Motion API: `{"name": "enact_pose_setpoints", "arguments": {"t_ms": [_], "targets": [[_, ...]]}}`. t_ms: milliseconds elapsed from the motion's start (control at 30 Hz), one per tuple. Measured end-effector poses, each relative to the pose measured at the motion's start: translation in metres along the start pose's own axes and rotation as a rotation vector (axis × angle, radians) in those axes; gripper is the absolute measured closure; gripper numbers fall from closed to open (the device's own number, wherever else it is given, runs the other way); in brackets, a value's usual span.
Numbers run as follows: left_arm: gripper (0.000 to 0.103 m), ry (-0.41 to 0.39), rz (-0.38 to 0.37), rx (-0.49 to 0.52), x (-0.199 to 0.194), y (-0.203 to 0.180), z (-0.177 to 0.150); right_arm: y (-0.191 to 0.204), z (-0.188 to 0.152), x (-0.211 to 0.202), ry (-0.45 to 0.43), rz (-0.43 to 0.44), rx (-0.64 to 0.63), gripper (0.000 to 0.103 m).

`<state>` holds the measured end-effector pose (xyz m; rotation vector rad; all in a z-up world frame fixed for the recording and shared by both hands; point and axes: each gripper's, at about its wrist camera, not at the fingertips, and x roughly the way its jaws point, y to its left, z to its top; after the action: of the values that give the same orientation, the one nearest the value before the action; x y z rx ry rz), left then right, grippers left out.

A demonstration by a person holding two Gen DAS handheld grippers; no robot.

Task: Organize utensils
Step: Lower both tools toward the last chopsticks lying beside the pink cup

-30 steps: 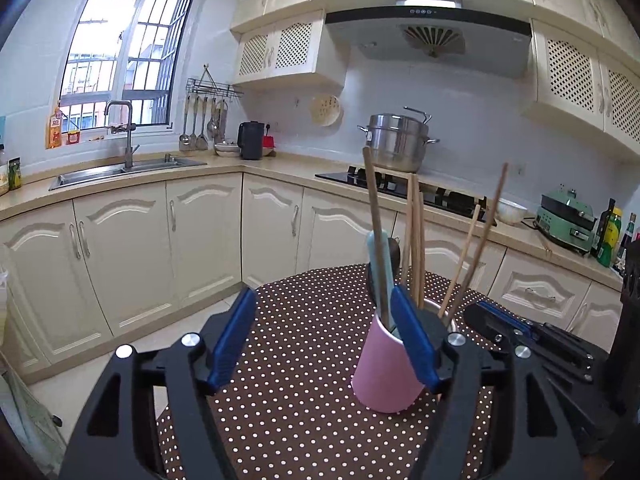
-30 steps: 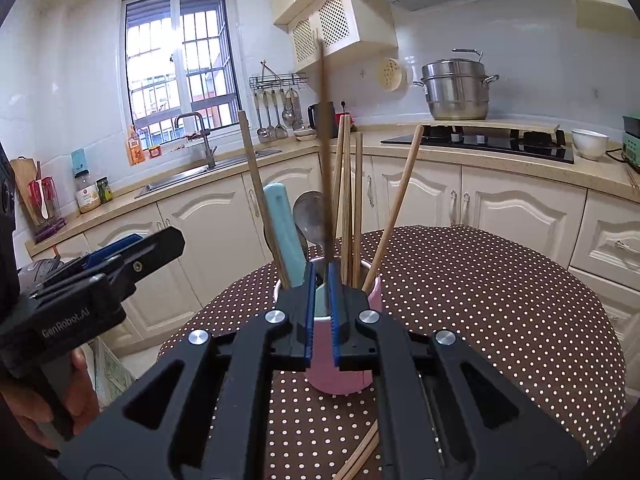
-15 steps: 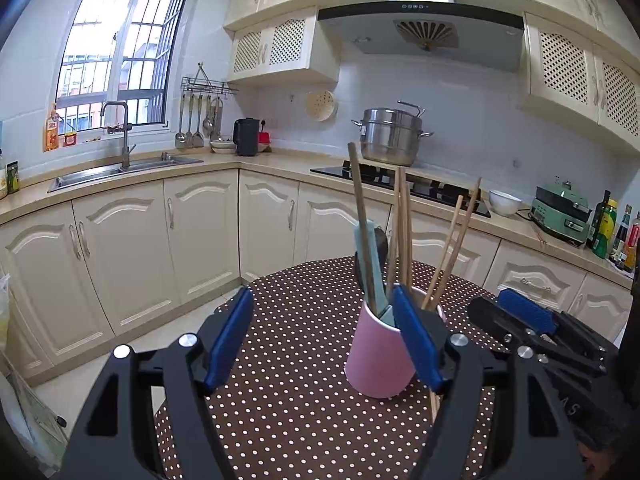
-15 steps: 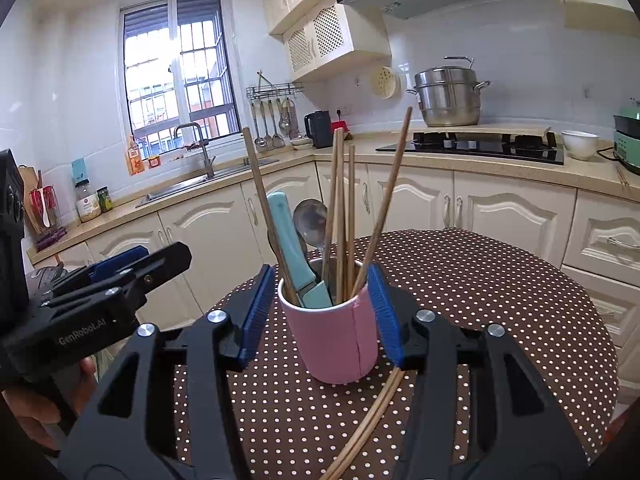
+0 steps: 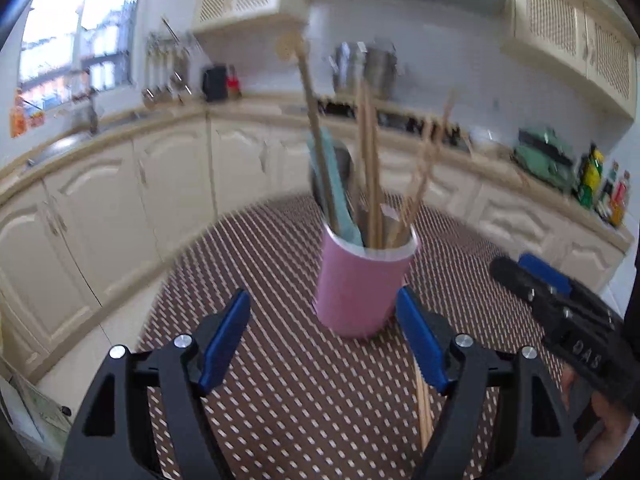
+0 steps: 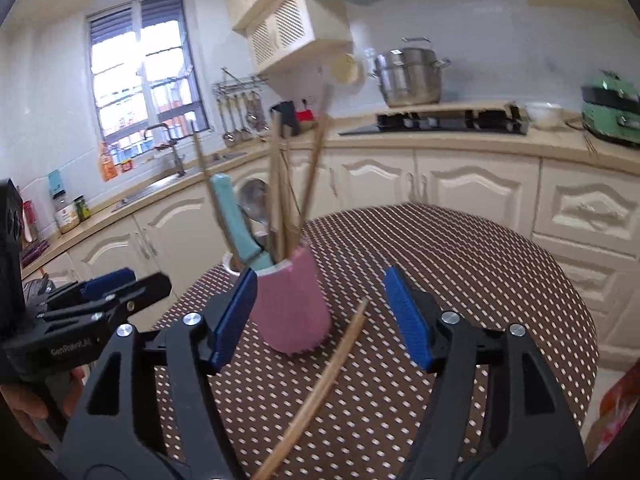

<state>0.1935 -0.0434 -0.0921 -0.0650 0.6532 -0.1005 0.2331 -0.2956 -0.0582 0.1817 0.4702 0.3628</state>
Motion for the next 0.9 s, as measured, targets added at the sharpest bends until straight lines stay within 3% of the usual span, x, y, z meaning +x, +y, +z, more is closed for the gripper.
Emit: {"name": "enact_pose_setpoints", "arguments": {"t_ms": [133, 433, 567, 733, 900], "targets": [[0.029, 0.163, -0.042, 0.047, 0.03, -0.014, -0.012, -0.017, -0.014, 0.006, 0.059, -0.038, 0.041, 0.032], [0.029, 0.319, -0.05, 0.088, 0.073, -0.038, -0.034, -0.044, -0.045, 0.017, 0.172, -0.092, 0.116, 0.026], [0.029, 0.359, -0.032, 0.121, 0.09, -0.048, -0.04, -0.049, -0.052, 0.024, 0.211, -0.082, 0.14, 0.024], [0.029, 0.352, -0.036, 0.121, 0.097, -0.054, -0.036, -0.066, -0.061, 0.035, 0.278, -0.07, 0.227, 0.024], [0.029, 0.35, -0.019, 0.146, 0.102, -0.06, -0.031, -0.068, -0.062, 0.038, 0.284, -0.057, 0.237, 0.022]]}}
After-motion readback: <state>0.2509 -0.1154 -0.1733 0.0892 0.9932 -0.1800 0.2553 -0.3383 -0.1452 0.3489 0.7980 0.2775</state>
